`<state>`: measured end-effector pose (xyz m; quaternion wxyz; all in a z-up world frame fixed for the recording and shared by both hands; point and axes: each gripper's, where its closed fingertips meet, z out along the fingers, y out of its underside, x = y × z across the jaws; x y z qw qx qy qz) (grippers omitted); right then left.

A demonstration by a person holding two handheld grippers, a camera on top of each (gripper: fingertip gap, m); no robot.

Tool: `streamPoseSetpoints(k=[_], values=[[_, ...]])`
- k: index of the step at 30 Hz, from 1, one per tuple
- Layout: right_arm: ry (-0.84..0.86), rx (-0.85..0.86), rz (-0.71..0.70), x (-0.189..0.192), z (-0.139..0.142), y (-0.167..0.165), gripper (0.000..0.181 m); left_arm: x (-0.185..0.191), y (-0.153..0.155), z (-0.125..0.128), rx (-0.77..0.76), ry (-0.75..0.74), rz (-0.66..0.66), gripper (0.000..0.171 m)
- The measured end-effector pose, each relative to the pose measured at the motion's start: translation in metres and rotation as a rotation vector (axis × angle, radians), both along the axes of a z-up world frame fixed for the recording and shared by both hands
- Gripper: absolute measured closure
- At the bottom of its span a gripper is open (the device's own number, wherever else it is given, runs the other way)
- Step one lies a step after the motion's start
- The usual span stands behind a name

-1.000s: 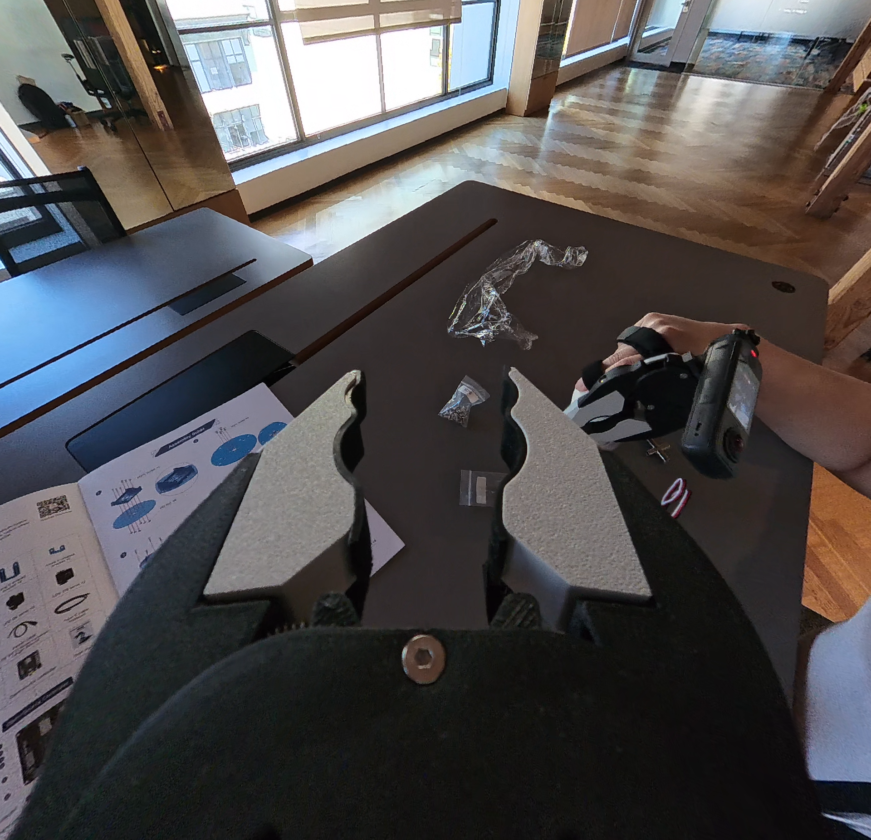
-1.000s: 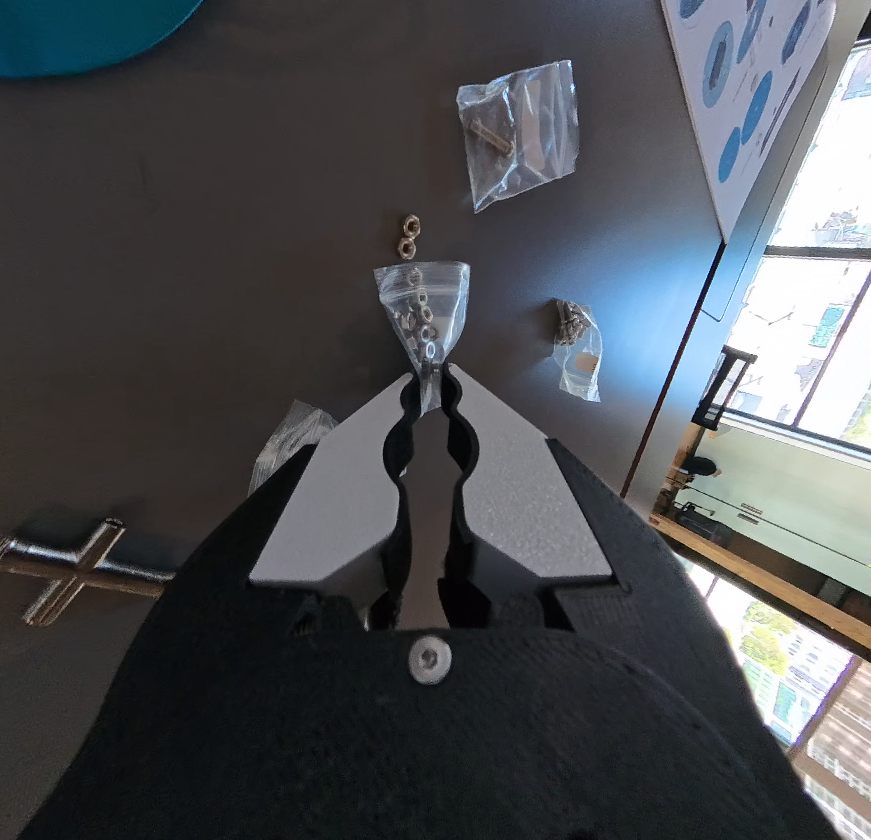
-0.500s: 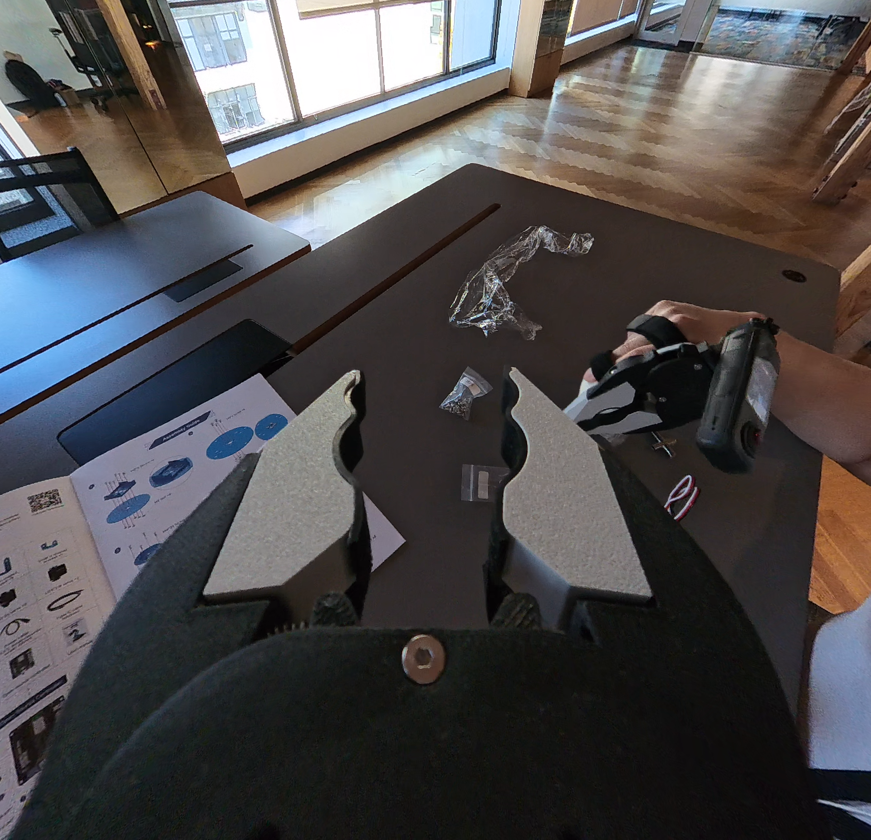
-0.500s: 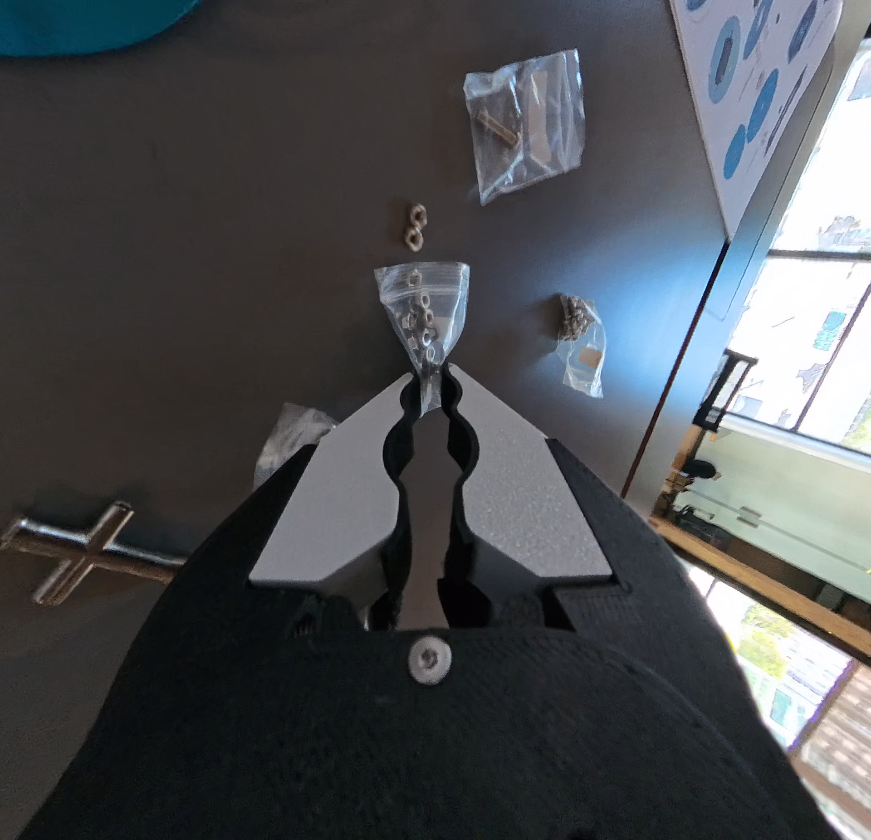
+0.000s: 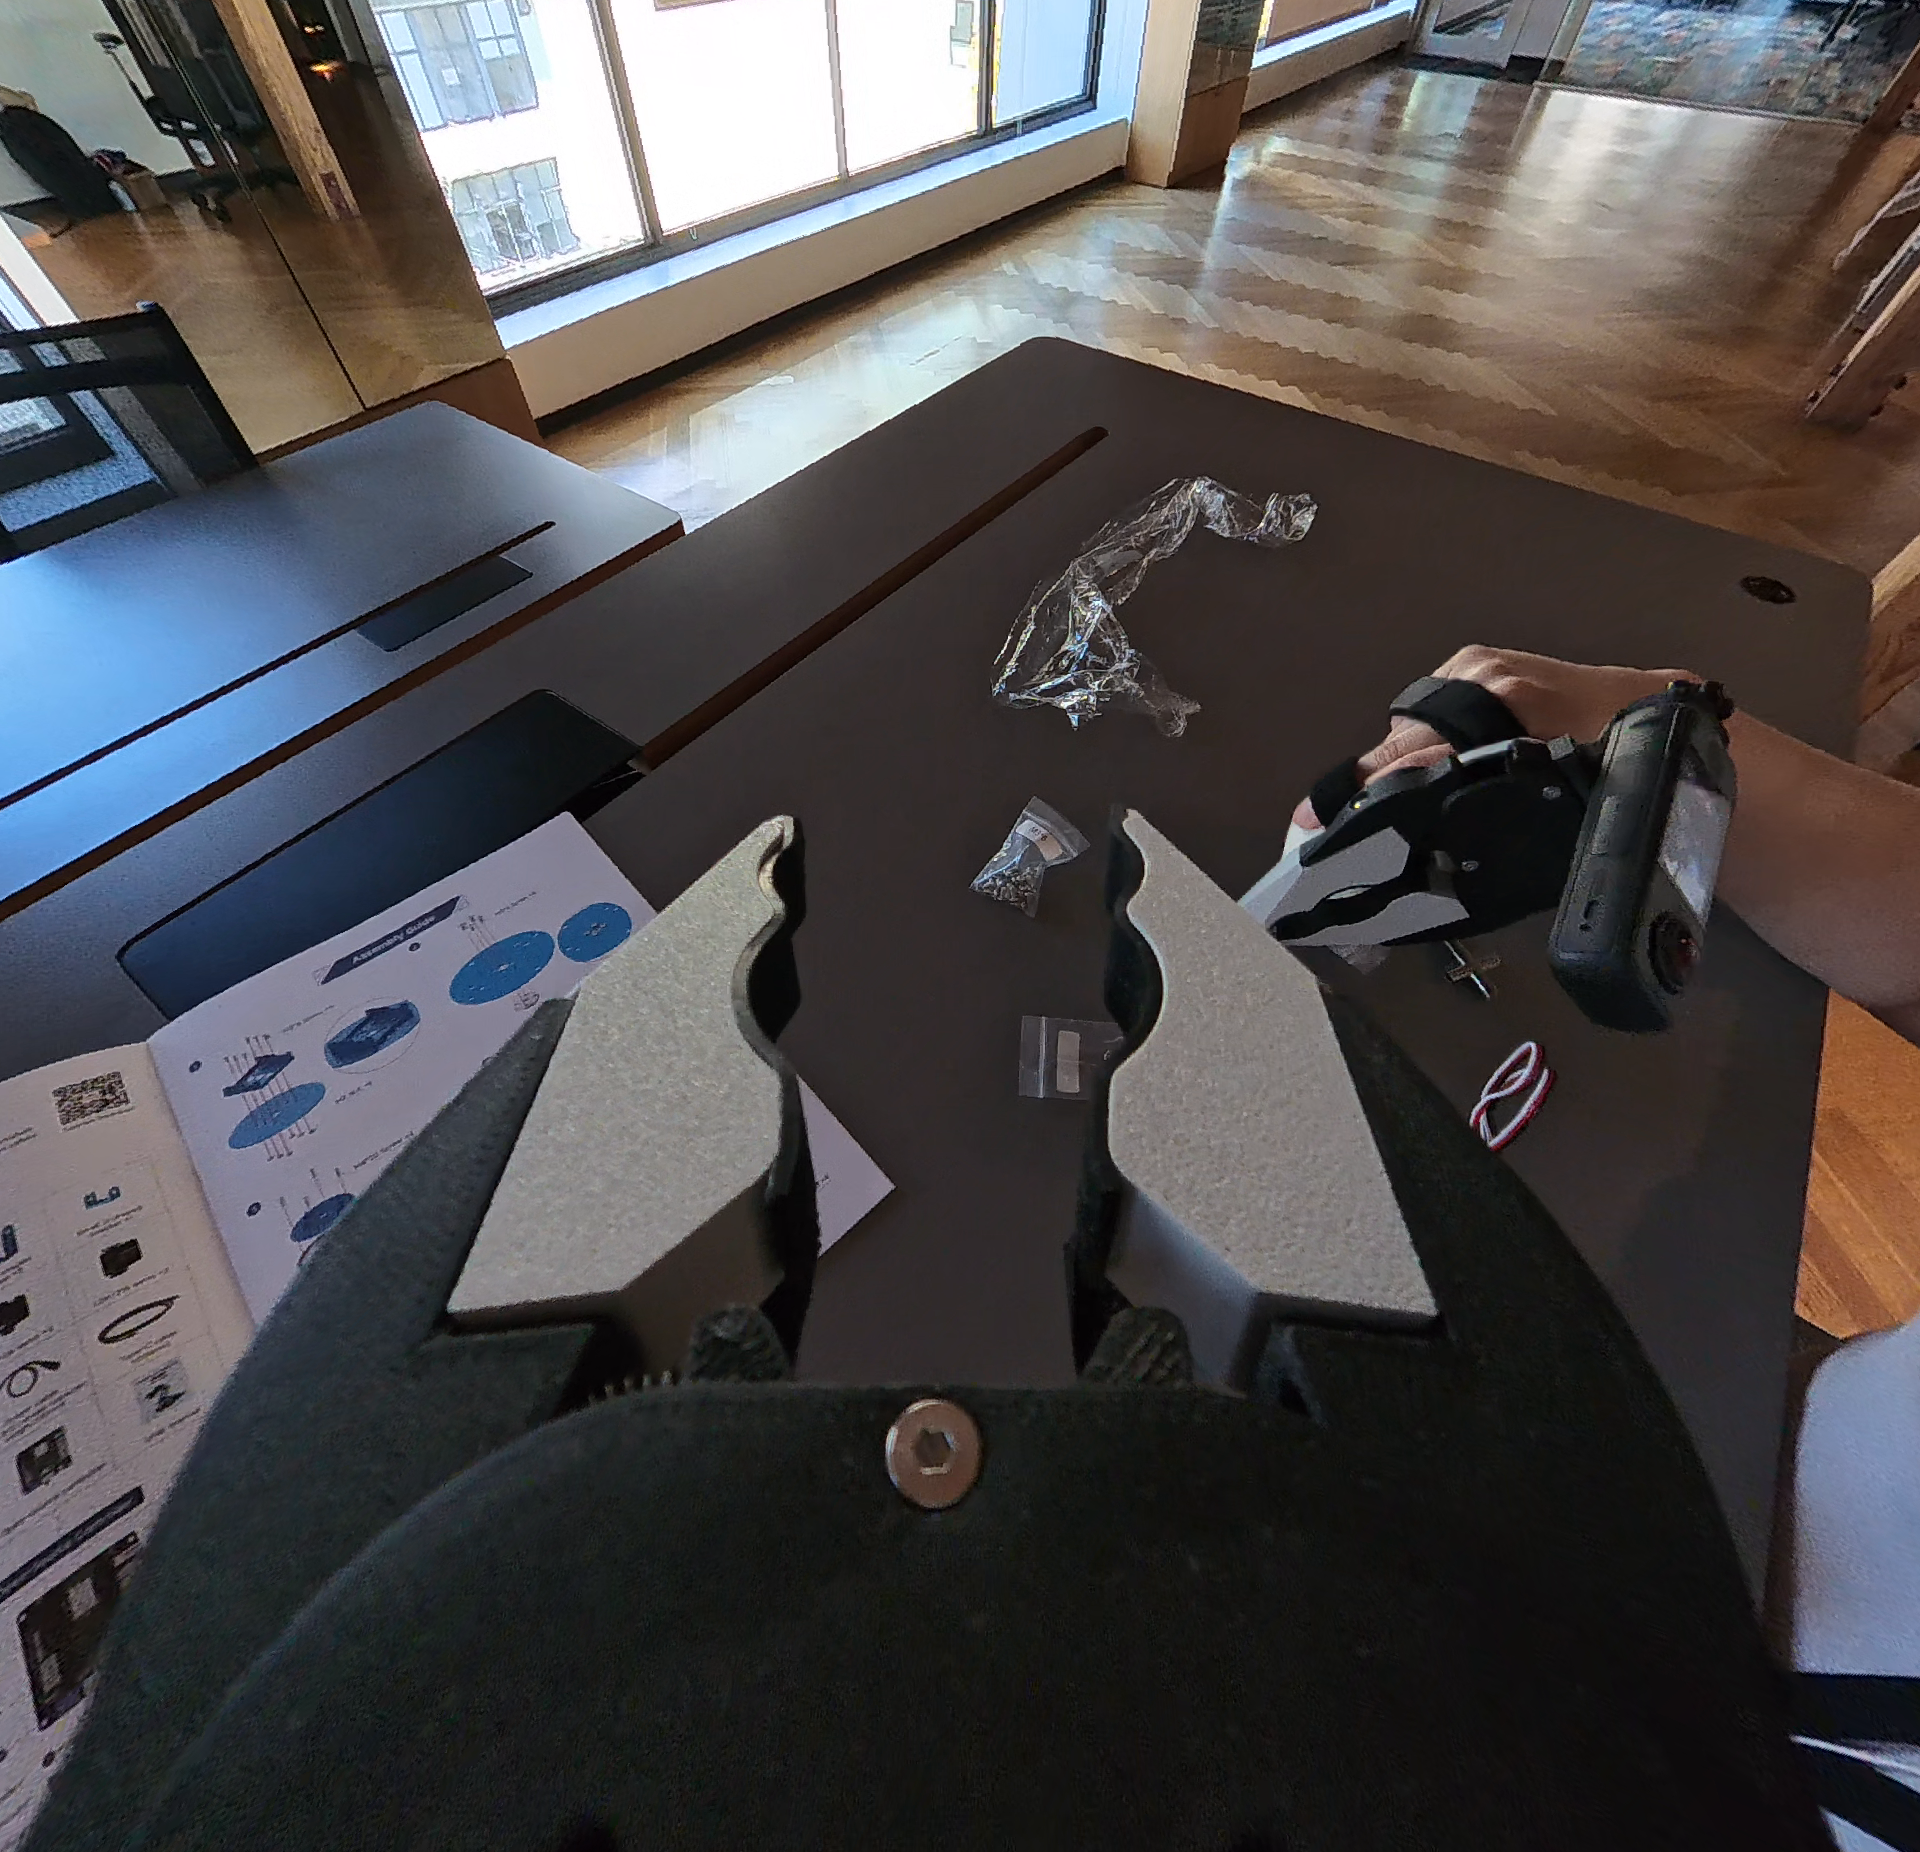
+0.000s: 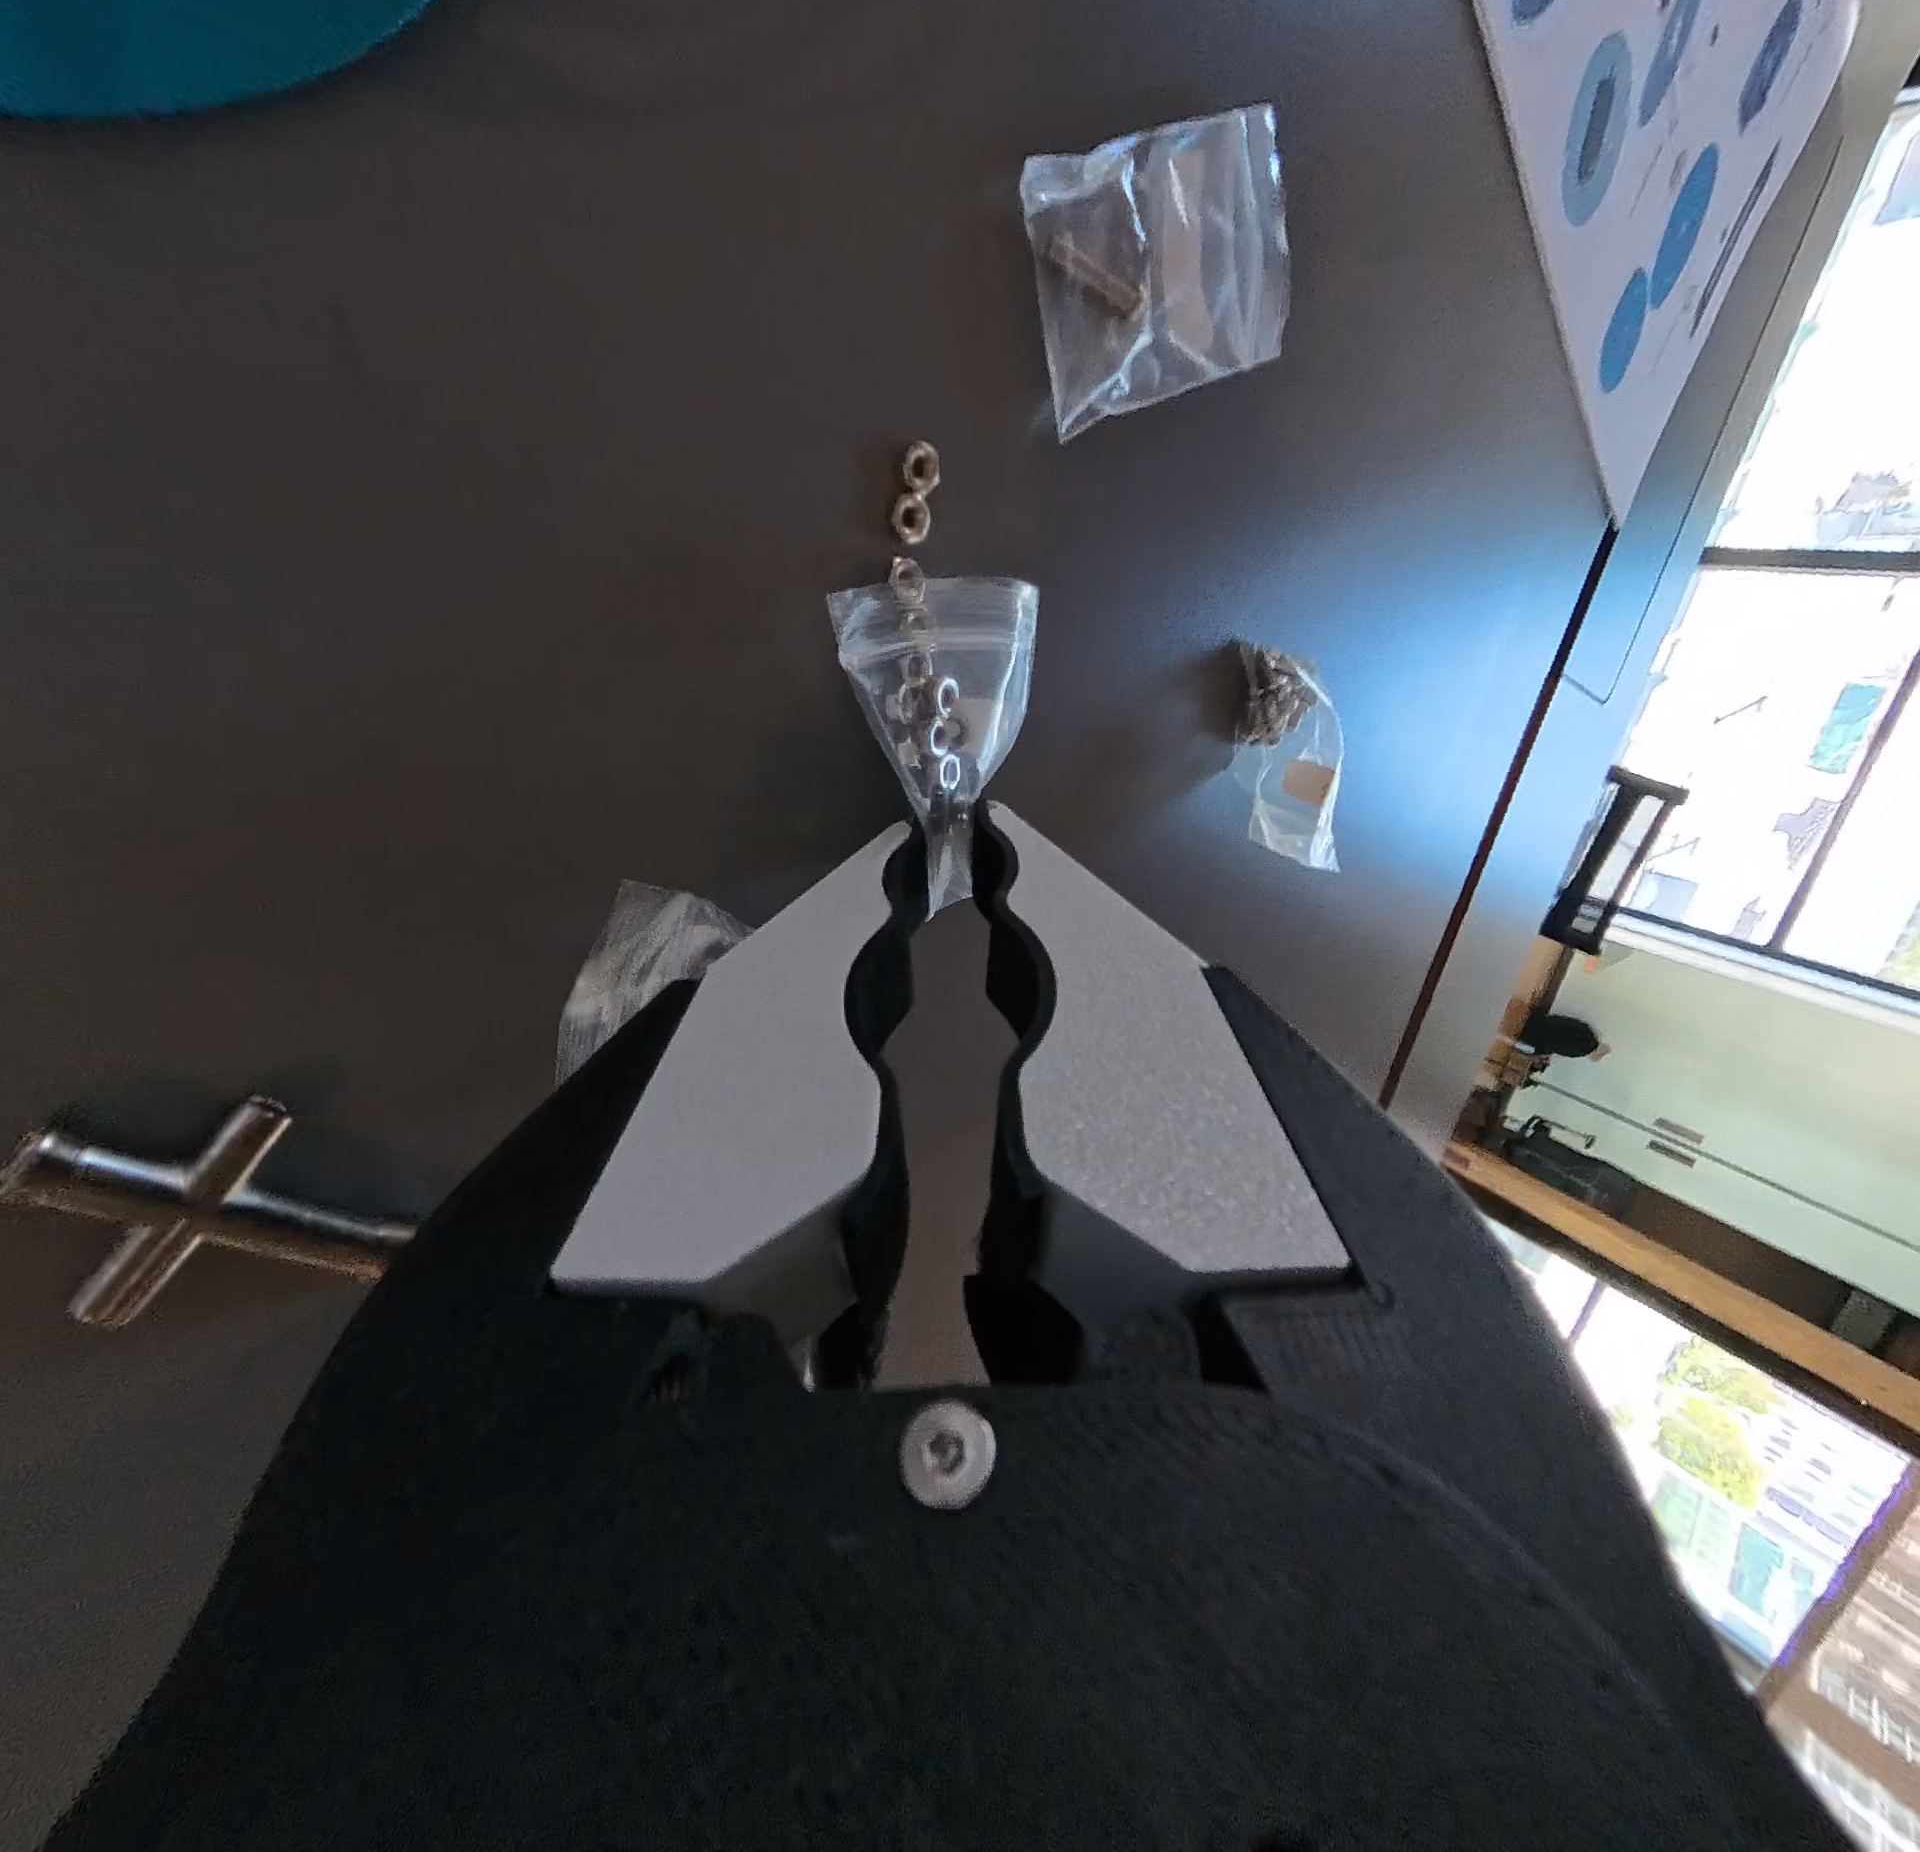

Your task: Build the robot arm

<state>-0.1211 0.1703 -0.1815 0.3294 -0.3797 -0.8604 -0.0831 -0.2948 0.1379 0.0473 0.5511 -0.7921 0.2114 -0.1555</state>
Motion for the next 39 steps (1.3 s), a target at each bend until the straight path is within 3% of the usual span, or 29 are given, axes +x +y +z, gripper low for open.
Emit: streamPoseSetpoints(k=[20,39], values=[[-0.013,0.047,0.053,-0.005,0.001,-0.011,0.176,0.001,0.000,-0.001,-0.005,0.006,-0.002,0.114],[-0.016,0.029,0.014,0.000,0.000,-0.004,0.176,0.001,0.001,-0.003,-0.007,0.012,0.002,0.114]])
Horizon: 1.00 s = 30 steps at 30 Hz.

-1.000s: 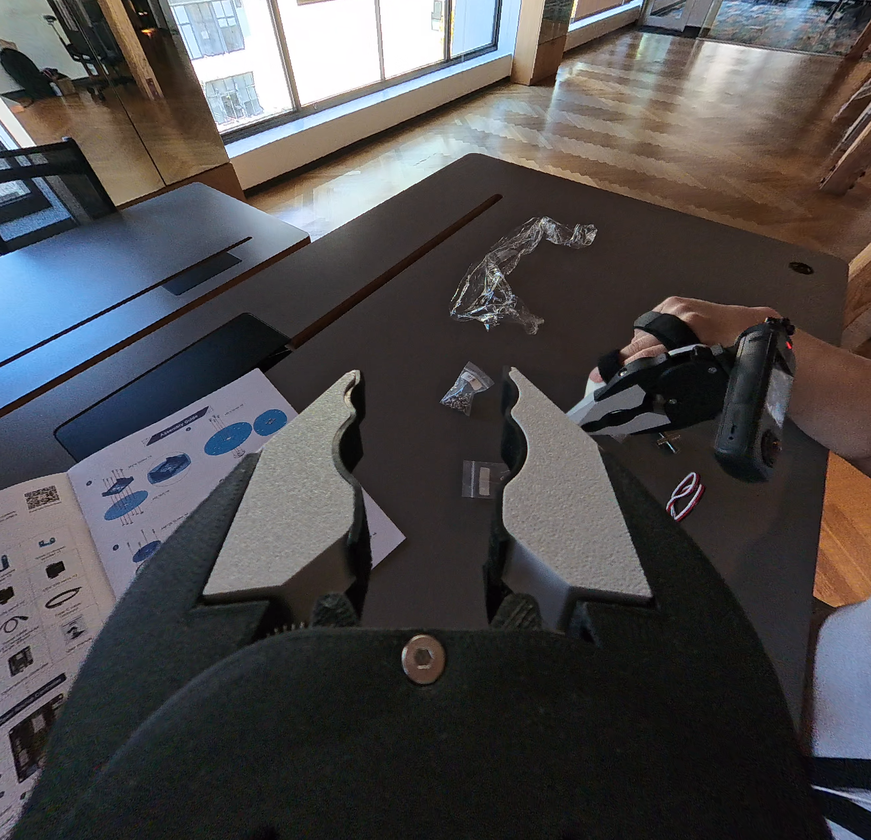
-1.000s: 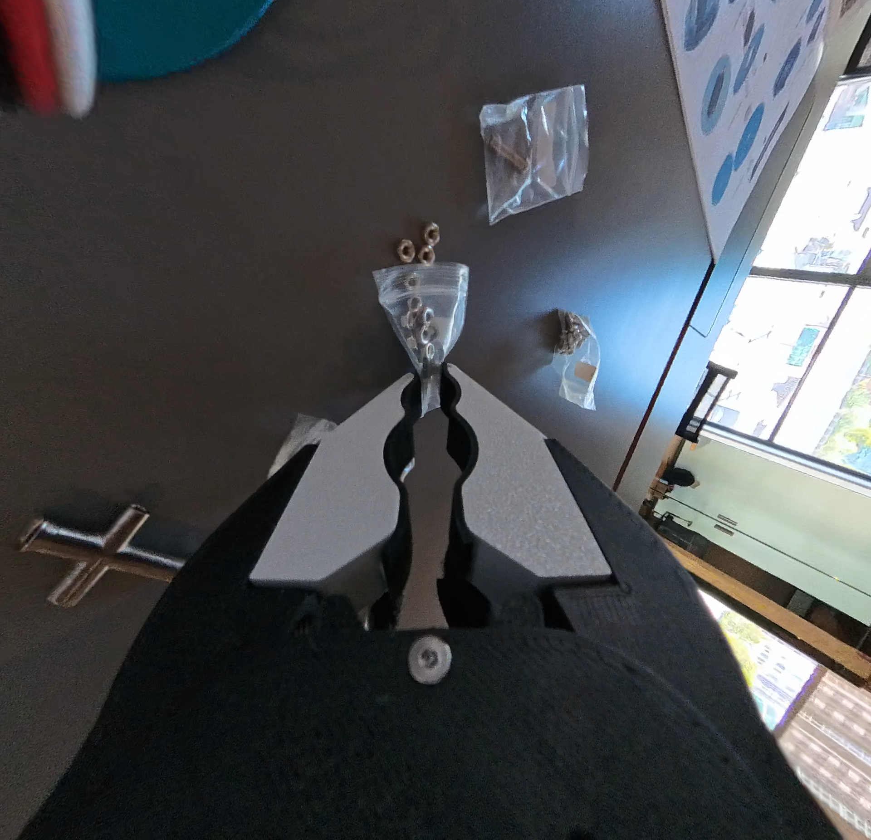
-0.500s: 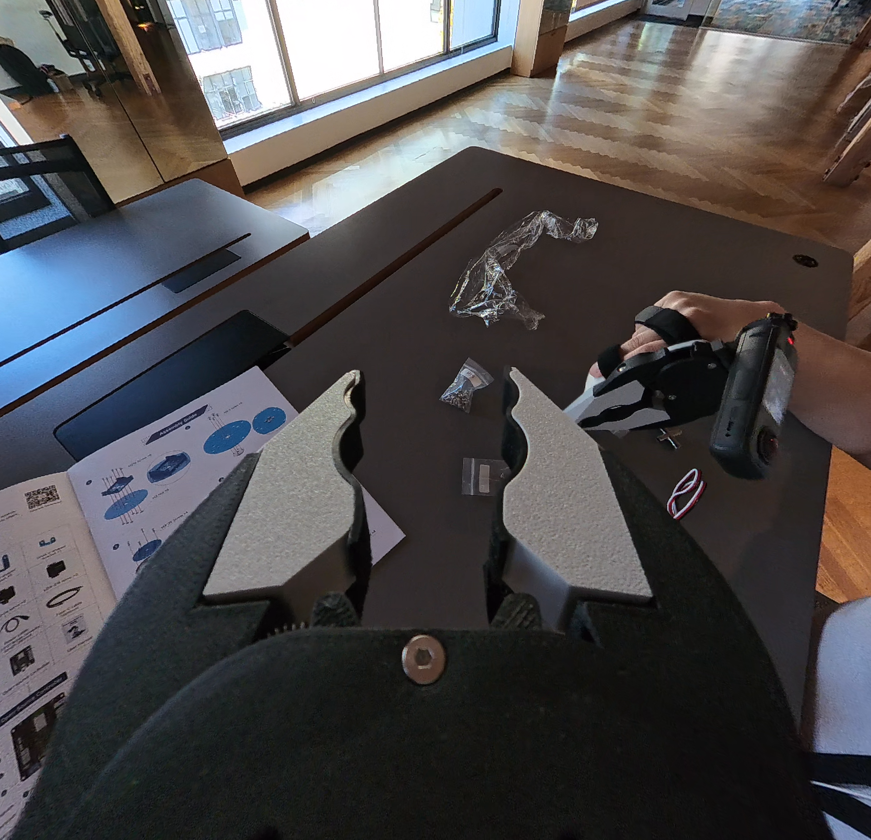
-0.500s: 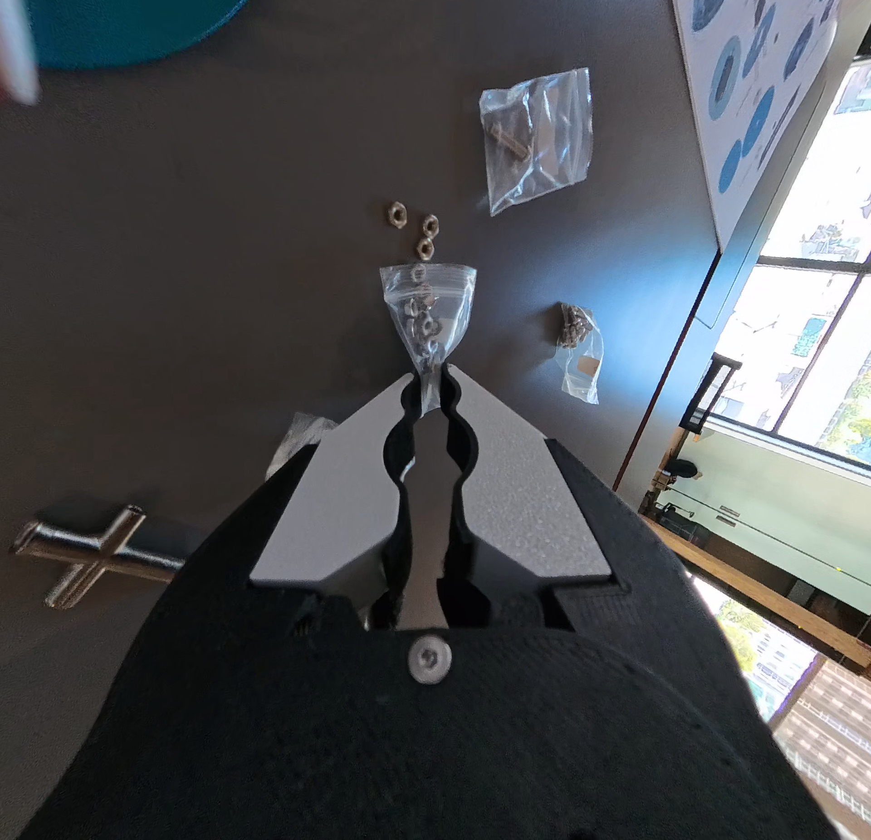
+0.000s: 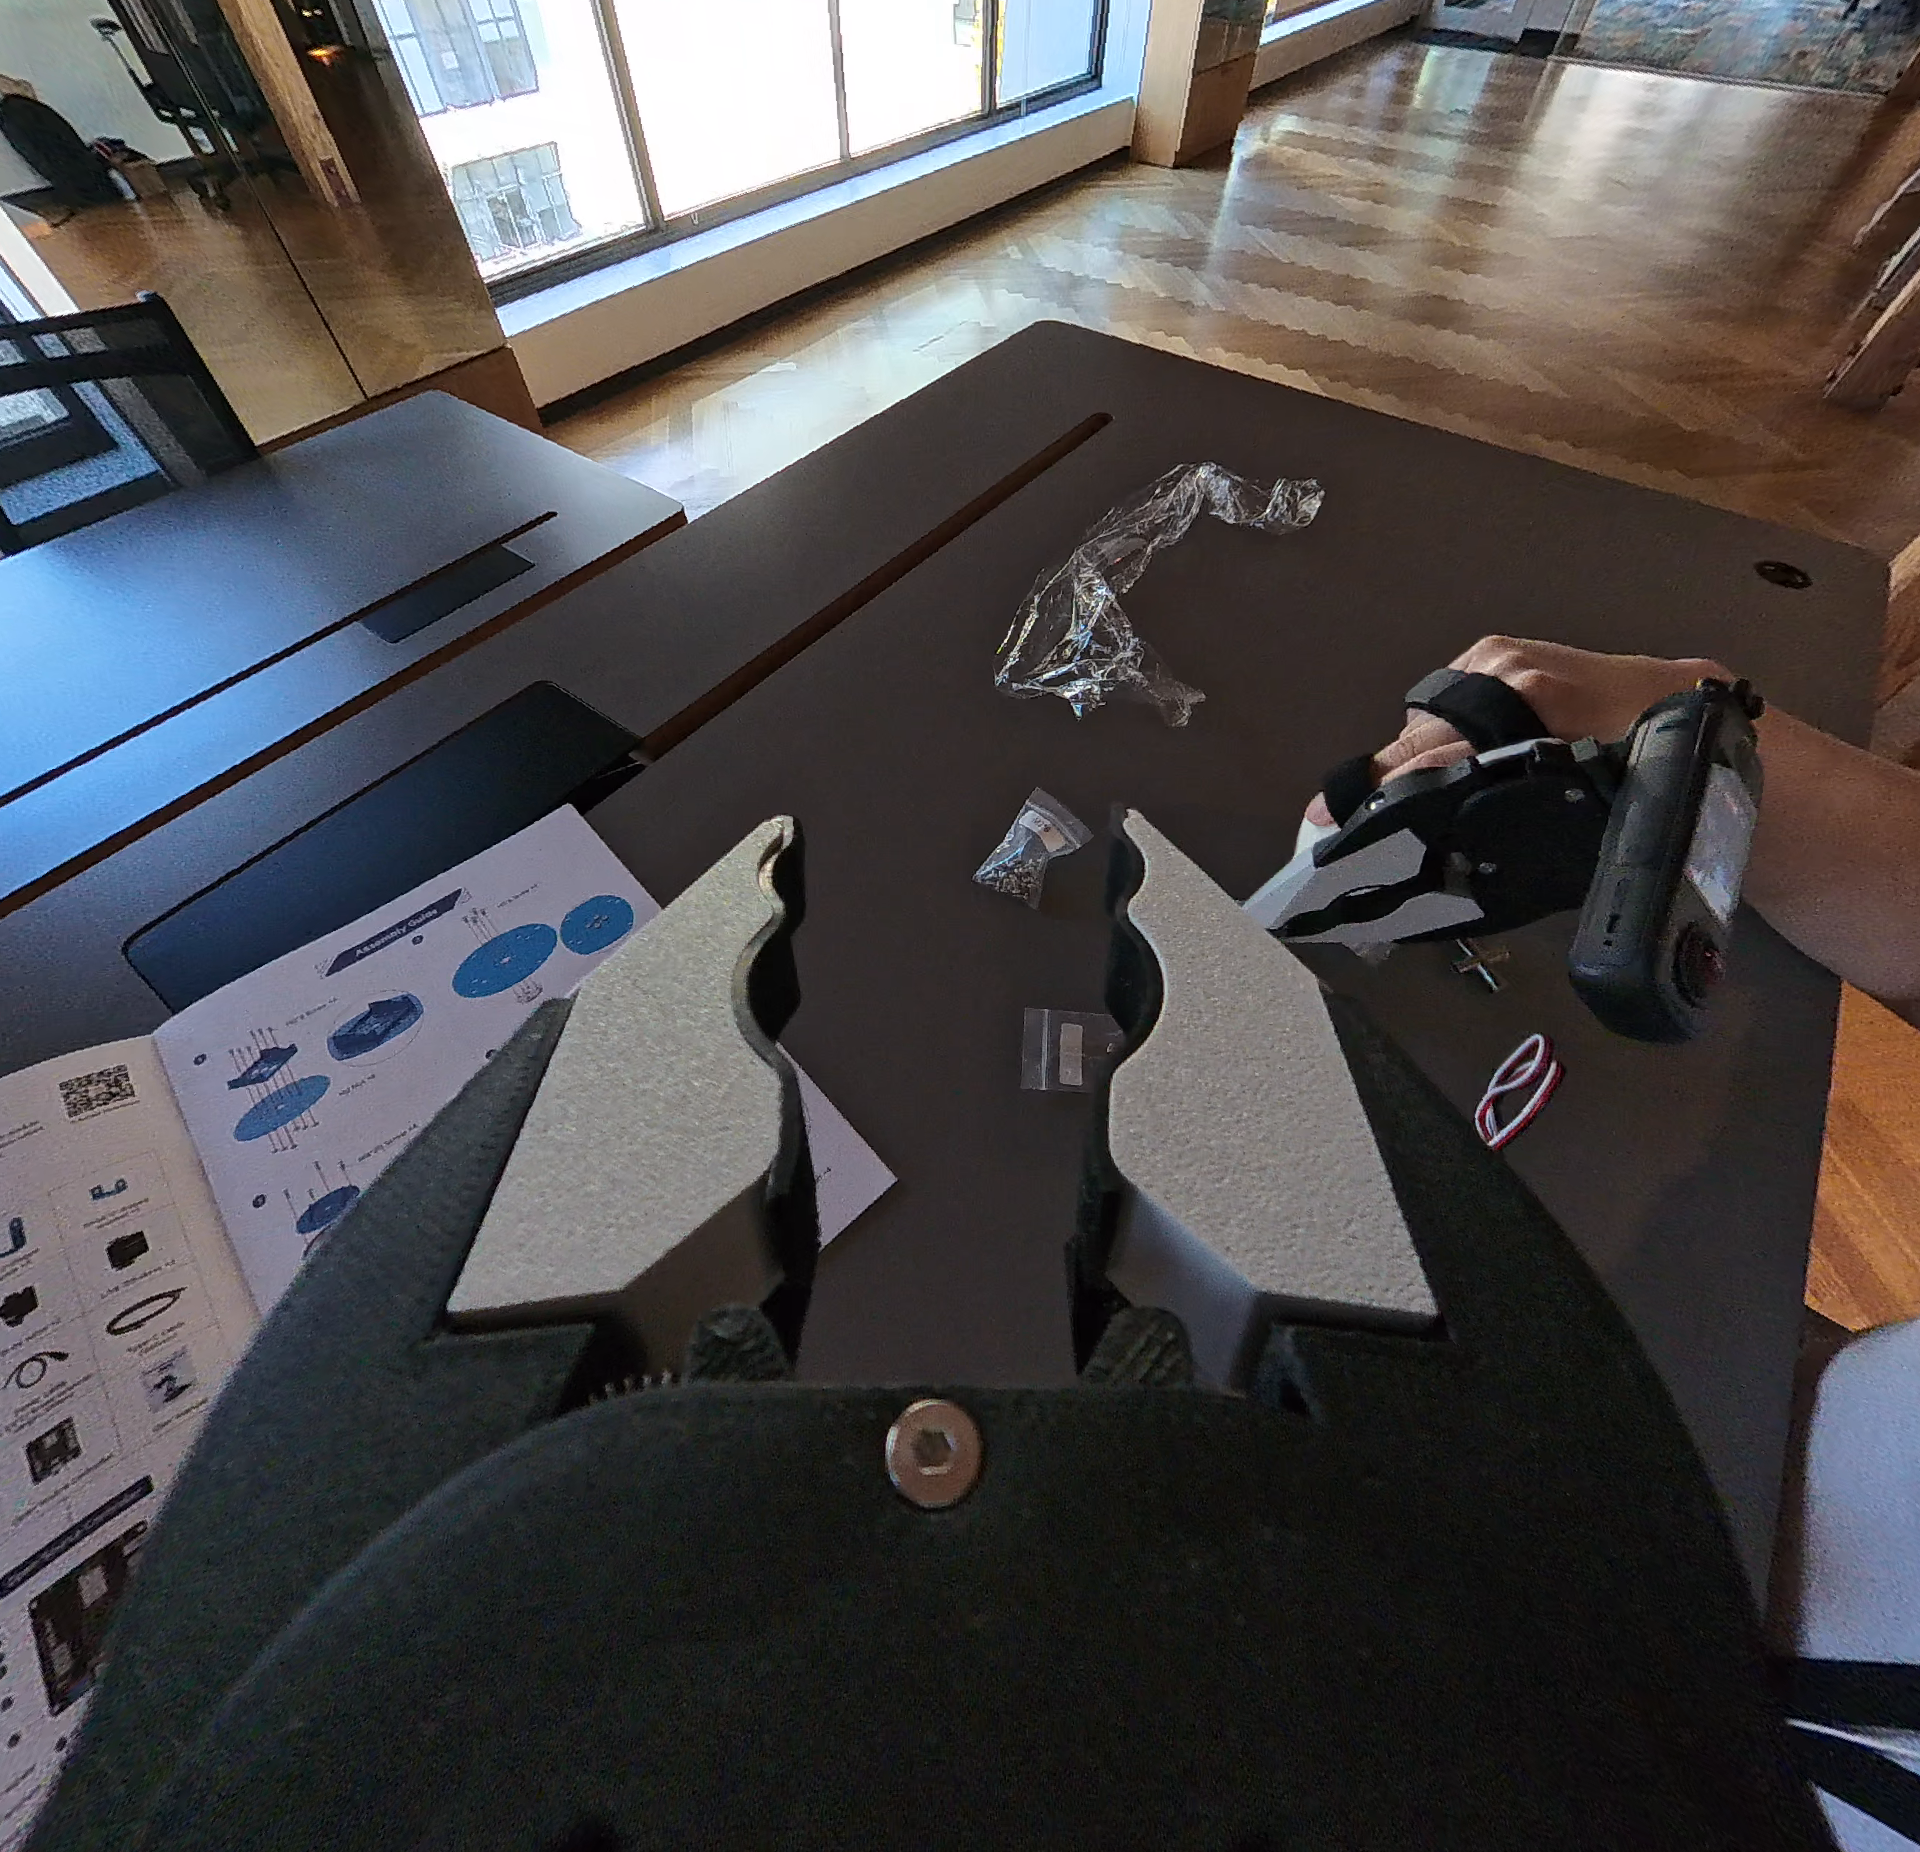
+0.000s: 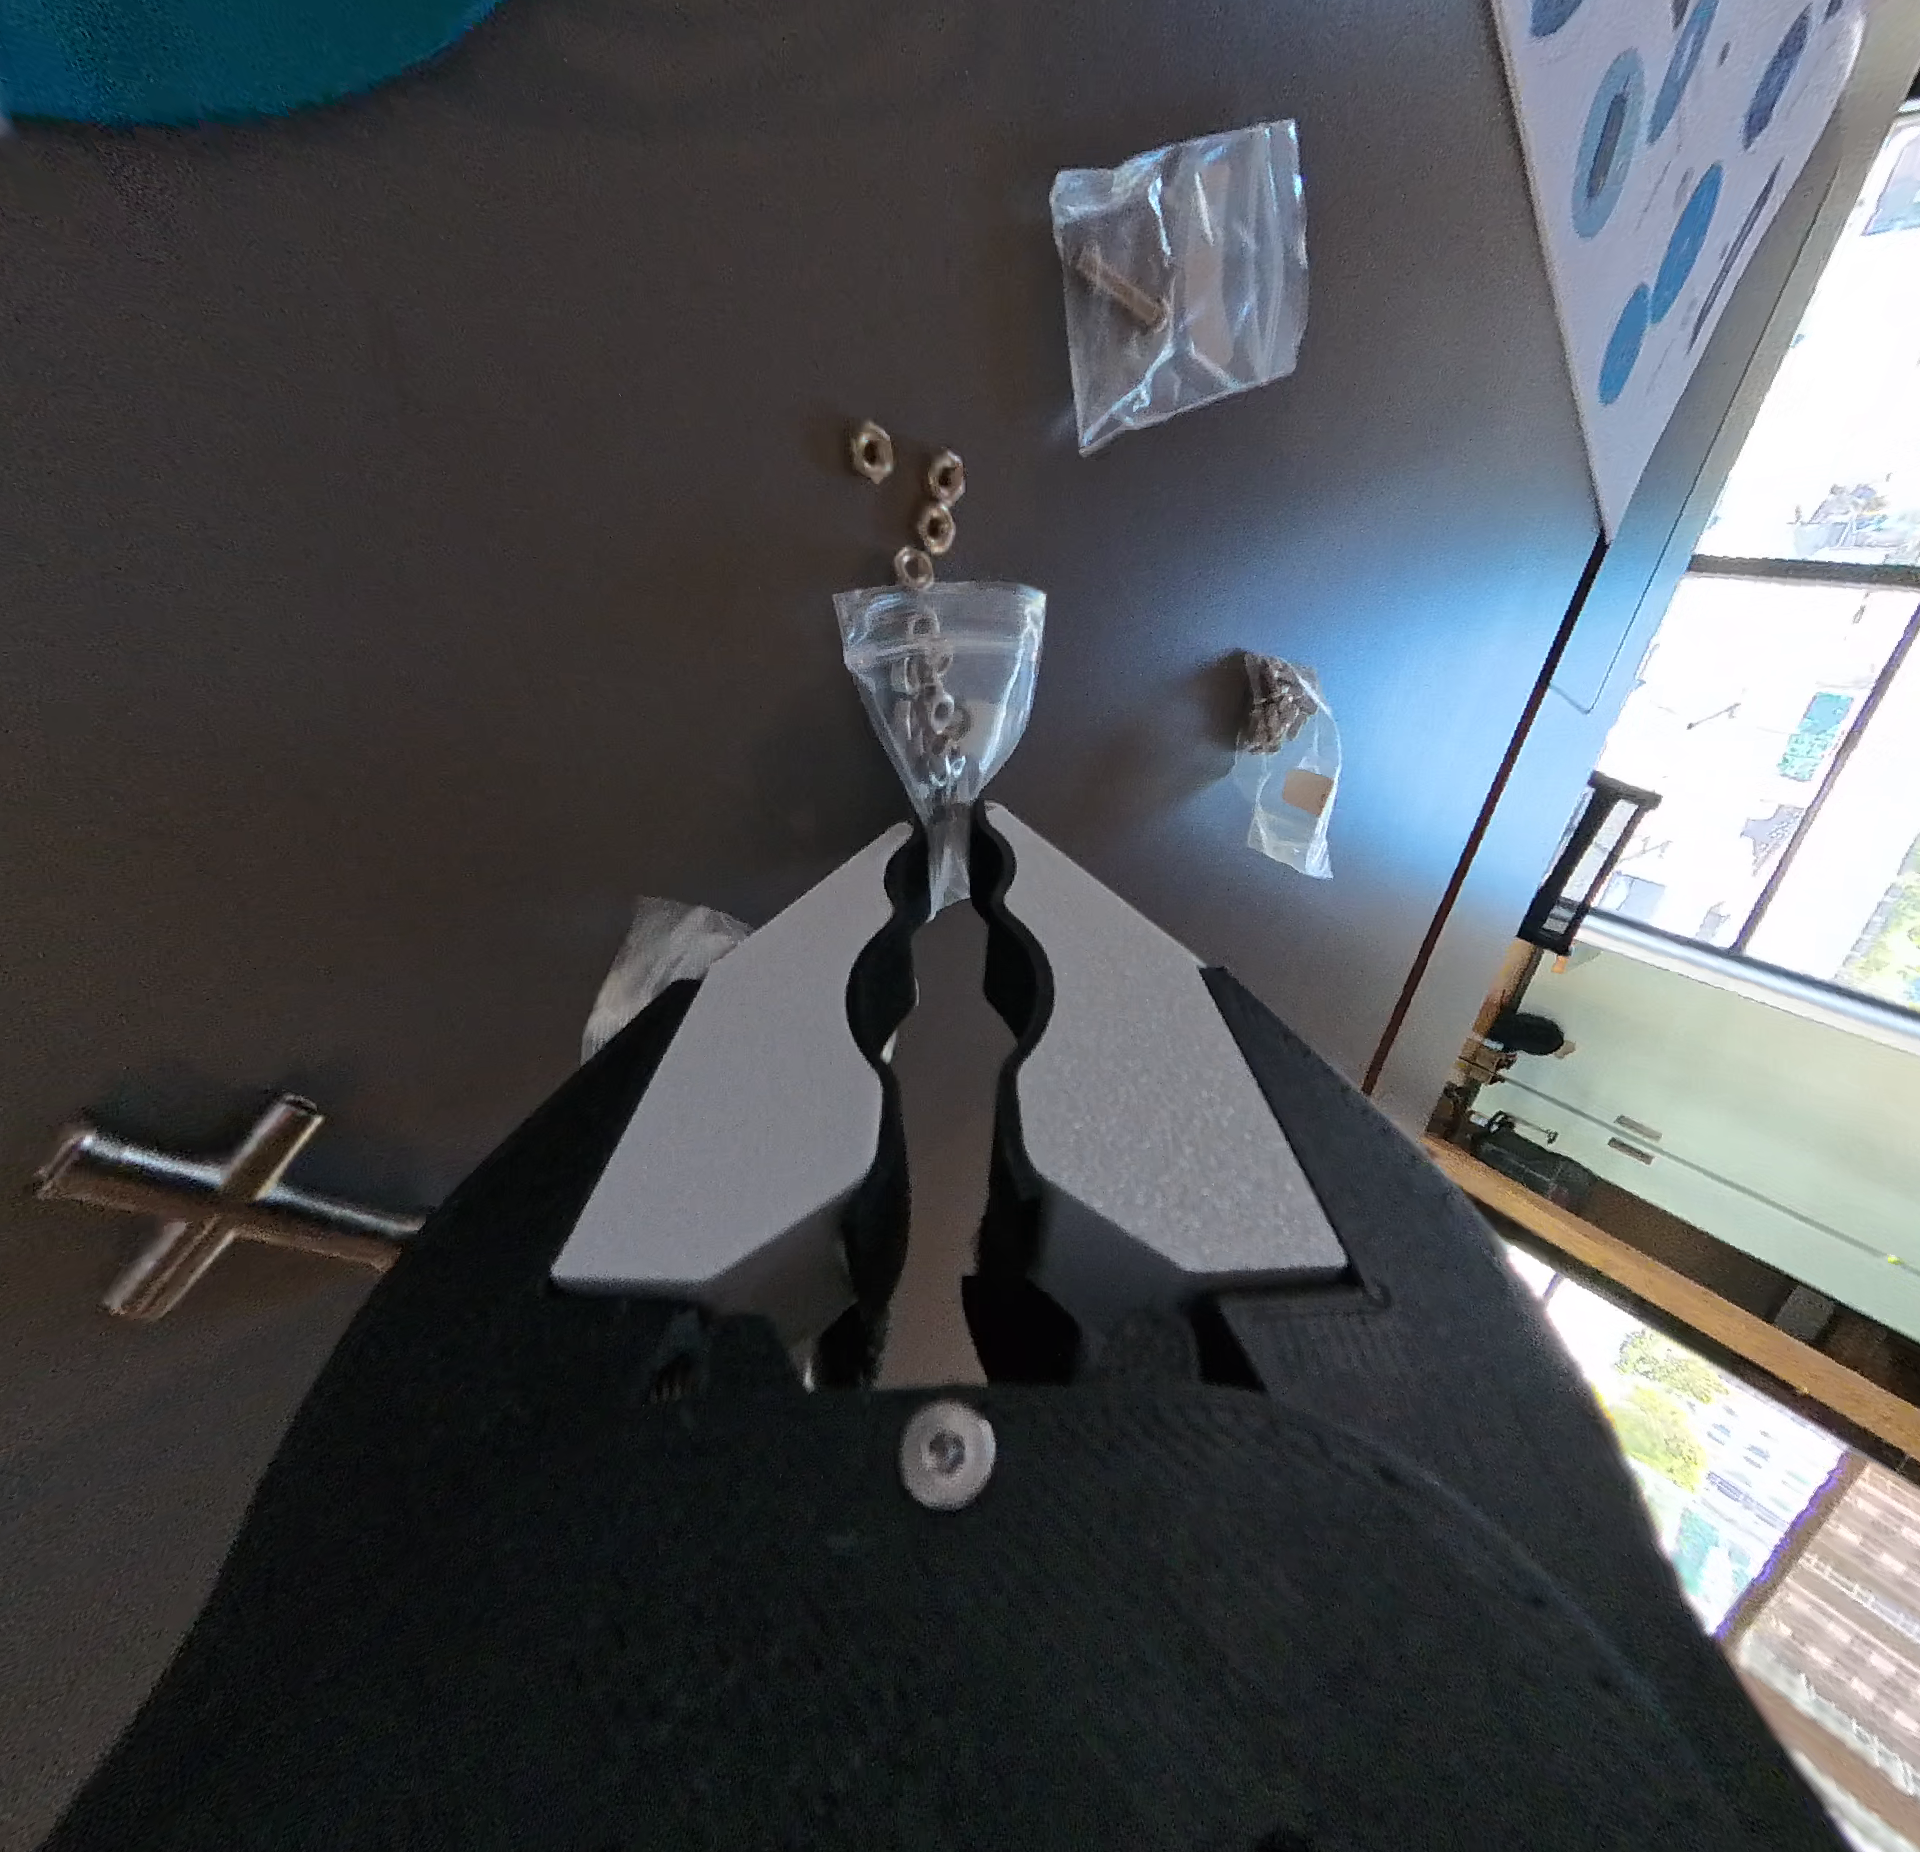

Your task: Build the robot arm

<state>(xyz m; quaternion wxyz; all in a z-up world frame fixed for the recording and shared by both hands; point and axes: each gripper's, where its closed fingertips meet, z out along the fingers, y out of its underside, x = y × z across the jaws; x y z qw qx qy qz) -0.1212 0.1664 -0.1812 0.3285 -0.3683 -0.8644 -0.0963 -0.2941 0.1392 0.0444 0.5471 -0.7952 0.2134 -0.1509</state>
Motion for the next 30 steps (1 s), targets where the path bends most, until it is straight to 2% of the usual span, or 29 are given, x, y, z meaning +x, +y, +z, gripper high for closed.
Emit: streamPoseSetpoints(k=[2,9,15,20,26,28,30], values=[[0.001,0.017,0.024,-0.003,0.000,-0.003,0.176,0.000,0.001,-0.001,-0.003,0.004,0.001,0.114],[0.061,-0.102,-0.007,0.000,0.000,0.004,0.177,0.002,0.001,-0.003,-0.008,0.004,-0.007,0.114],[0.226,-0.445,-0.057,-0.002,0.002,0.012,0.176,0.003,-0.003,0.003,0.007,0.001,-0.014,0.114],[0.380,-0.706,-0.070,-0.008,0.018,0.013,0.176,0.006,-0.009,0.009,0.029,0.002,-0.020,0.114],[0.634,-1.131,-0.015,-0.014,0.072,0.002,0.176,0.015,-0.013,0.009,0.036,0.024,-0.037,0.114],[0.653,-1.186,-0.021,-0.012,0.078,0.004,0.176,0.018,-0.014,0.007,0.034,0.035,-0.043,0.114],[0.641,-1.137,-0.046,-0.009,0.072,0.011,0.176,0.020,-0.013,0.004,0.028,0.048,-0.046,0.113]])
